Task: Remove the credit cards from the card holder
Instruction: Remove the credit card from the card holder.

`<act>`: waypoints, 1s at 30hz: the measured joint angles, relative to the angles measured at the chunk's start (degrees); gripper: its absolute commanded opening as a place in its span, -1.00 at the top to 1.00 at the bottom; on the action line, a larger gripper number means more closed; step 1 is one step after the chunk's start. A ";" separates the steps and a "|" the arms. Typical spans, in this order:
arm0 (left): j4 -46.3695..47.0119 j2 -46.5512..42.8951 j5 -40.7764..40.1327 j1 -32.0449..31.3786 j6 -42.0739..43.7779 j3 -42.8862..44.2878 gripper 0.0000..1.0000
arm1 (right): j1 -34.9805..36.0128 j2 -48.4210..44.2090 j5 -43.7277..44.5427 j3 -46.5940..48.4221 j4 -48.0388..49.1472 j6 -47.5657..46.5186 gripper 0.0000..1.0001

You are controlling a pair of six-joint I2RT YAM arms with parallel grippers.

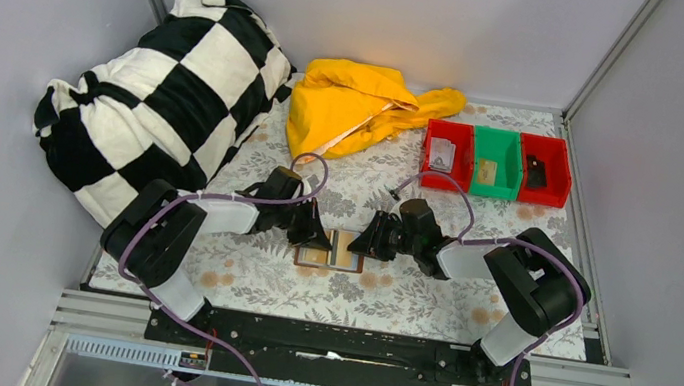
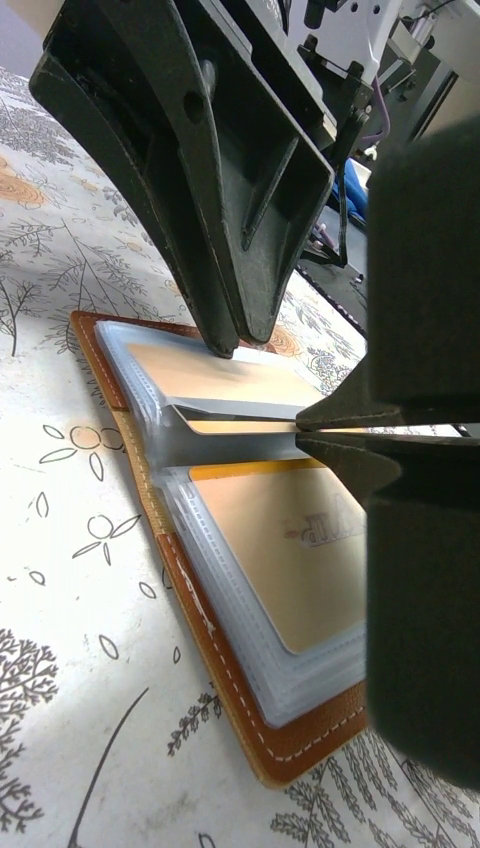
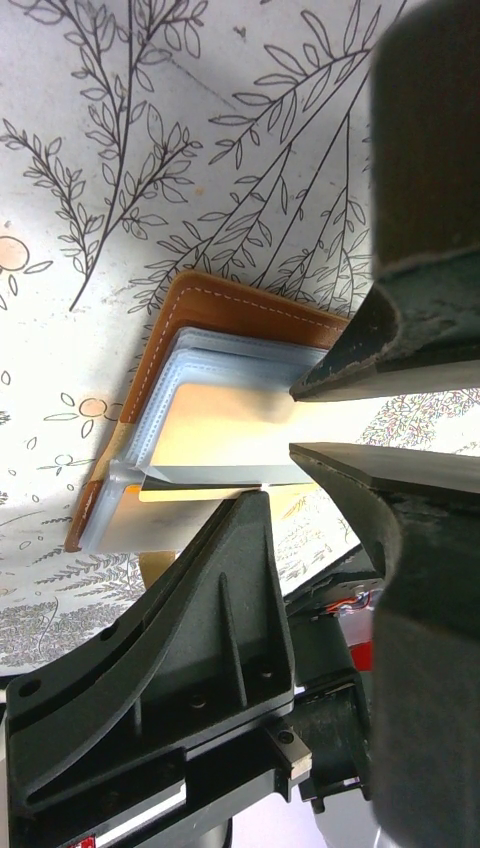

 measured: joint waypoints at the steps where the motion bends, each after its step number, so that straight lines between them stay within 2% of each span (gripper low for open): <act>1: 0.02 0.02 0.13 0.07 -0.02 0.00 1.00 | 0.00 0.04 -0.07 0.00 0.02 0.00 0.40; 25: -3.41 -2.84 0.76 2.71 1.70 0.00 1.00 | -0.09 0.35 -0.52 0.55 -0.61 -0.11 0.41; 30: -5.66 -5.16 0.74 3.45 2.19 0.00 1.00 | -0.09 0.00 -0.44 0.76 -1.49 -0.15 0.30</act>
